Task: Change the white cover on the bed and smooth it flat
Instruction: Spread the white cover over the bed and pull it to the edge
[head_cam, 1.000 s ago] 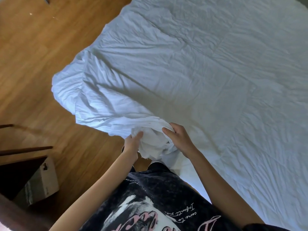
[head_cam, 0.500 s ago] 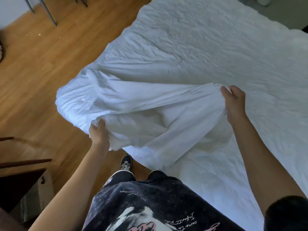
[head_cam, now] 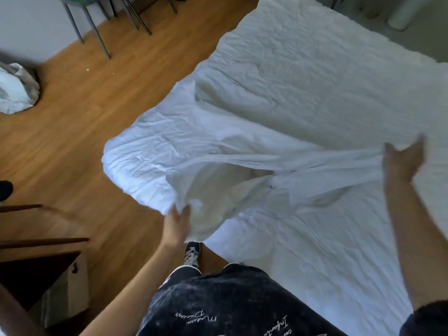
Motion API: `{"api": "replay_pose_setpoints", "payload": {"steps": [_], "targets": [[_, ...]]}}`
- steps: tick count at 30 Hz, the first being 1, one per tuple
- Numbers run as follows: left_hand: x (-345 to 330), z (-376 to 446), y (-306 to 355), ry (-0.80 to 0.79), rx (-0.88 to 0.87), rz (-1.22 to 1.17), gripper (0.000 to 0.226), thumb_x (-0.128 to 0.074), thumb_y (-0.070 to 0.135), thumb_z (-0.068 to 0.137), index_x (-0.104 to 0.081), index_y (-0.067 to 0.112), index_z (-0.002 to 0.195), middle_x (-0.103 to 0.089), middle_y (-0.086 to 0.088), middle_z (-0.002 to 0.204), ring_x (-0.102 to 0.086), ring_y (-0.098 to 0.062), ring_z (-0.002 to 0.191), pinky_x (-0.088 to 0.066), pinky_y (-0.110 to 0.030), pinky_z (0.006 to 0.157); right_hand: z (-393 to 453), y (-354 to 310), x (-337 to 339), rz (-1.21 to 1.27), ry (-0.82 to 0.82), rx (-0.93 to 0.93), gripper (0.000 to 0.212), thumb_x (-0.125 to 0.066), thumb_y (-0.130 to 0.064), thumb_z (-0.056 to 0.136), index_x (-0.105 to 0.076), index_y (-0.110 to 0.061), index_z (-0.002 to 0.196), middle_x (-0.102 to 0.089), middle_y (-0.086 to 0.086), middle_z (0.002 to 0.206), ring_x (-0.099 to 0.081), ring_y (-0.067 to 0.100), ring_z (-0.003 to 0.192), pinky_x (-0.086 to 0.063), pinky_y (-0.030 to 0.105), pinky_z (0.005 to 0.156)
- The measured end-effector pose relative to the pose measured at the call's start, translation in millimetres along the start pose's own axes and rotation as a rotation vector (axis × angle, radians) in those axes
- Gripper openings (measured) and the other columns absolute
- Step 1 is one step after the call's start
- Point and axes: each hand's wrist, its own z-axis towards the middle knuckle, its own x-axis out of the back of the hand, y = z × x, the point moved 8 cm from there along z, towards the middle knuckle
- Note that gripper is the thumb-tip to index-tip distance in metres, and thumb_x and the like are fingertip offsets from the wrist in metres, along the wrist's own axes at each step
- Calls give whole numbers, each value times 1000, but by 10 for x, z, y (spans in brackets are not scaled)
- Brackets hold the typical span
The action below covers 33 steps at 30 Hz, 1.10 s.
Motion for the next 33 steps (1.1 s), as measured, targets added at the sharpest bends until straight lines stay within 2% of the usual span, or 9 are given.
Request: {"api": "replay_pose_setpoints", "payload": {"steps": [2, 5, 8, 11, 15, 19, 25, 29, 33], "targets": [[-519, -198, -65, -184, 4, 64, 20, -48, 17, 100, -58, 6, 114, -69, -8, 83, -60, -8, 55, -48, -27, 49, -922, -83, -485, -111, -294, 29, 63, -60, -18, 93, -32, 5, 144, -33, 24, 150, -33, 31, 138, -24, 33, 113], [-923, -363, -60, -316, -30, 83, 21, -47, 17, 99, -60, 8, 113, -70, -9, 91, -64, -17, 68, -50, -33, 58, -2205, 70, -1194, -31, -712, -86, 31, -63, -26, 86, -61, -11, 112, -60, 13, 114, -56, 25, 107, -41, 33, 88], [-978, -445, -6, -361, -100, 177, 20, -48, 22, 99, -60, 13, 112, -70, -4, 98, -67, -17, 86, -54, -37, 77, -3043, 181, -1415, 32, -910, -147, 17, -60, -27, 89, -66, -16, 100, -66, -1, 96, -61, 16, 91, -45, 28, 77], [-920, -452, -34, -403, -122, 268, 17, -48, 23, 99, -60, 14, 107, -71, -2, 88, -67, -16, 79, -53, -34, 71, -3414, 81, -1338, 108, -945, -105, 16, -60, -33, 90, -66, -22, 100, -66, -12, 93, -61, 4, 88, -45, 20, 74], [-836, -450, 2, -421, -99, 227, 24, -49, 22, 100, -58, 3, 89, -54, 1, 61, -46, -10, 54, -36, -25, 54, -3440, -55, -1057, 51, -793, 115, 17, -61, -34, 92, -63, -21, 103, -61, -11, 99, -58, 3, 88, -47, 21, 77], [-805, -498, 93, -488, -111, 161, 33, -49, 24, 98, -54, -7, 88, -53, -9, 66, -47, -13, 58, -38, -31, 58, -3633, -131, -993, 129, -951, 151, 8, -66, -29, 88, -62, -23, 85, -65, -10, 85, -61, 5, 81, -49, 24, 76], [-738, -501, 75, -550, -45, 117, 29, -42, 4, 101, -58, 5, 76, -61, 9, 60, -54, -1, 57, -41, -16, 59, -3794, -252, -1057, -208, -953, 517, 22, -66, -29, 88, -63, -15, 105, -62, -5, 99, -59, 13, 86, -49, 31, 76], [-646, -457, 44, -515, -54, 21, 35, -46, 21, 98, -55, -11, 87, -57, -12, 75, -50, -20, 72, -39, -35, 68, -3725, -216, -1100, -122, -922, 407, 12, -64, -21, 90, -67, -9, 88, -68, -1, 87, -61, 15, 78, -51, 38, 75], [-597, -456, 31, -501, -34, 25, 30, -44, 9, 102, -55, -13, 85, -56, -15, 74, -51, -19, 68, -40, -30, 64, -3740, -168, -1150, -148, -1053, 318, 11, -67, -27, 88, -69, -18, 94, -64, -13, 85, -61, 5, 82, -49, 22, 77]]}}
